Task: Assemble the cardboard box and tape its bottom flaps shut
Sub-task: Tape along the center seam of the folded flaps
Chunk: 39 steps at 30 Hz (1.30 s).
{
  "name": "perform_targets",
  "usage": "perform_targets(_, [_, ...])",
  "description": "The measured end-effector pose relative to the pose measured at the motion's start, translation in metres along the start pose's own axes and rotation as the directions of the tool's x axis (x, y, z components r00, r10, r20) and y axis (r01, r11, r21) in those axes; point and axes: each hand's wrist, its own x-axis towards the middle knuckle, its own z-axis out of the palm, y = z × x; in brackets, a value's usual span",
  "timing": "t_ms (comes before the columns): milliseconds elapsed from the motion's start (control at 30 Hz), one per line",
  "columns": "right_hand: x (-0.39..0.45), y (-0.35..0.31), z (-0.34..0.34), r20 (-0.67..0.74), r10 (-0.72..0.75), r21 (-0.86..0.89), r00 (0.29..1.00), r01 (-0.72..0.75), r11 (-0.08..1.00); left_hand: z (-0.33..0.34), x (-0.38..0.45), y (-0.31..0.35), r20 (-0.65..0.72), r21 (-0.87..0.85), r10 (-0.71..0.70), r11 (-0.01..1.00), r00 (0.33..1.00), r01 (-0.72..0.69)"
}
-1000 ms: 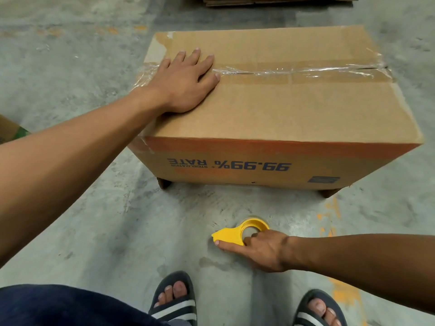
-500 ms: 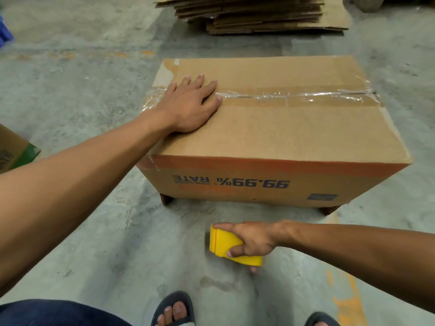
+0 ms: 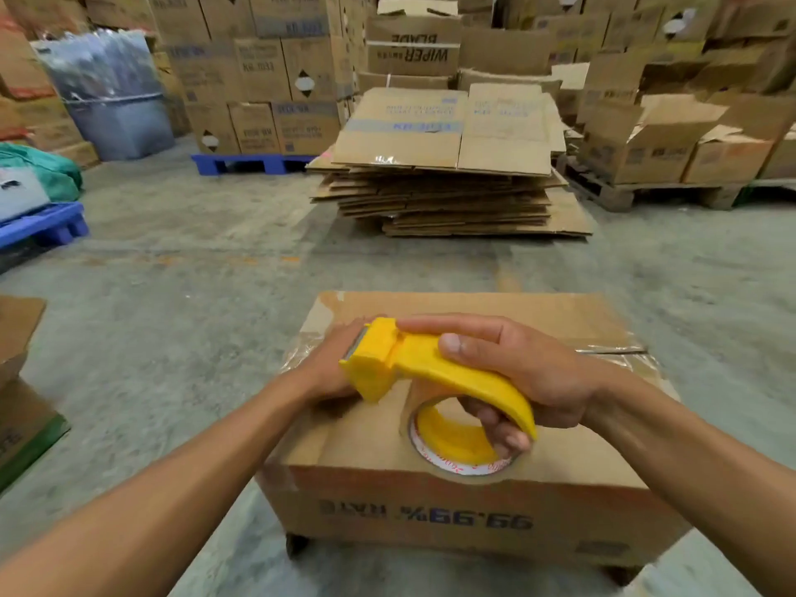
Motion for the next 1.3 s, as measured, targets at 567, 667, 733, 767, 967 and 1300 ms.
perform_targets(567, [-0.03,0.01,-0.103,0.164,-0.222,0.441,0.961,0.13,0.888,-0.019,0.007,0.133,0.499,-0.823,-0.127,0.243,0.857,0.514])
perform_targets(667, [-0.034,0.012,-0.109,0.137,-0.213,0.444,0.967,0.132,0.886,-0.018,0.008,0.133,0.511,-0.833,-0.114,0.179,0.852,0.524])
perform_targets(733, [-0.035,0.011,-0.113,0.152,-0.222,0.421,0.963,0.14,0.896,-0.018,0.008,0.132,0.51,-0.836,-0.124,0.159,0.851,0.525])
perform_targets(767, [-0.035,0.012,-0.114,0.146,-0.216,0.411,0.965,0.14,0.901,-0.018,0.008,0.131,0.509,-0.836,-0.133,0.156,0.85,0.525])
perform_targets(967, [-0.042,0.017,-0.123,0.086,-0.131,0.422,0.988,0.083,0.903,-0.01,0.01,0.126,0.519,-0.829,-0.165,0.142,0.839,0.541])
perform_targets(1300, [-0.056,-0.01,-0.111,-0.062,0.176,0.053,0.982,-0.173,0.984,-0.01,0.006,0.069,0.465,-0.802,-0.279,0.268,0.84,0.533])
